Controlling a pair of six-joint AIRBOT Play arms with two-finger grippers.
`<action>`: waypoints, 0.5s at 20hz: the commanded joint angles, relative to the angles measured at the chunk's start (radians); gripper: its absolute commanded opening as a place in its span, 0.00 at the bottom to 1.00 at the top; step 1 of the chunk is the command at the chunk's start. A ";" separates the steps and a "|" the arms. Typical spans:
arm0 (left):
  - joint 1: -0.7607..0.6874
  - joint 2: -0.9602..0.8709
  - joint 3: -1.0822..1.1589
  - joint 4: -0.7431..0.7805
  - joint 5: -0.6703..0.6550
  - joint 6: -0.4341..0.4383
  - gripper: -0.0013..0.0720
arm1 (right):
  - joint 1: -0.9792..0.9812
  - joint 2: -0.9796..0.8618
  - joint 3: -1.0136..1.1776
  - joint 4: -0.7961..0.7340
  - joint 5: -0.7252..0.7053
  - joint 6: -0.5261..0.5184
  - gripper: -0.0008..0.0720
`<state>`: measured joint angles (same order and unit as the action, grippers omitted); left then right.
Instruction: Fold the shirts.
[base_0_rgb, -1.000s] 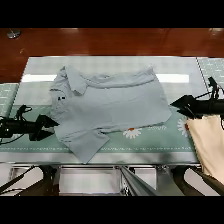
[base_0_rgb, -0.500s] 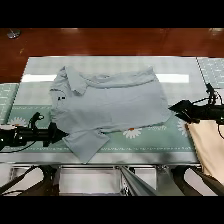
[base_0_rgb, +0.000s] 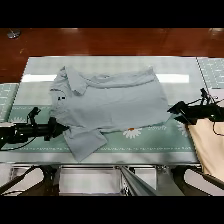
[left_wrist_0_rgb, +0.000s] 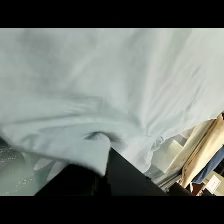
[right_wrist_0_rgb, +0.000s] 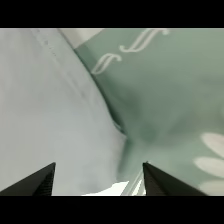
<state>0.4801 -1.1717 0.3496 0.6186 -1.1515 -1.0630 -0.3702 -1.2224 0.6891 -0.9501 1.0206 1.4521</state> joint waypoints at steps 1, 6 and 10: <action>-0.001 0.000 0.004 -0.011 -0.003 0.004 0.05 | 0.088 -0.121 0.068 0.037 -0.019 0.003 0.87; 0.000 0.000 0.004 -0.018 0.000 0.016 0.05 | 0.175 -0.245 0.163 0.062 -0.011 0.042 0.82; 0.000 0.010 0.080 -0.083 -0.037 0.023 0.05 | 0.195 -0.237 0.275 0.103 0.052 -0.046 0.06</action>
<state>0.4797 -1.1690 0.3801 0.5858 -1.1603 -1.0470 -0.1944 -1.4487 0.8818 -0.8845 1.0183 1.4479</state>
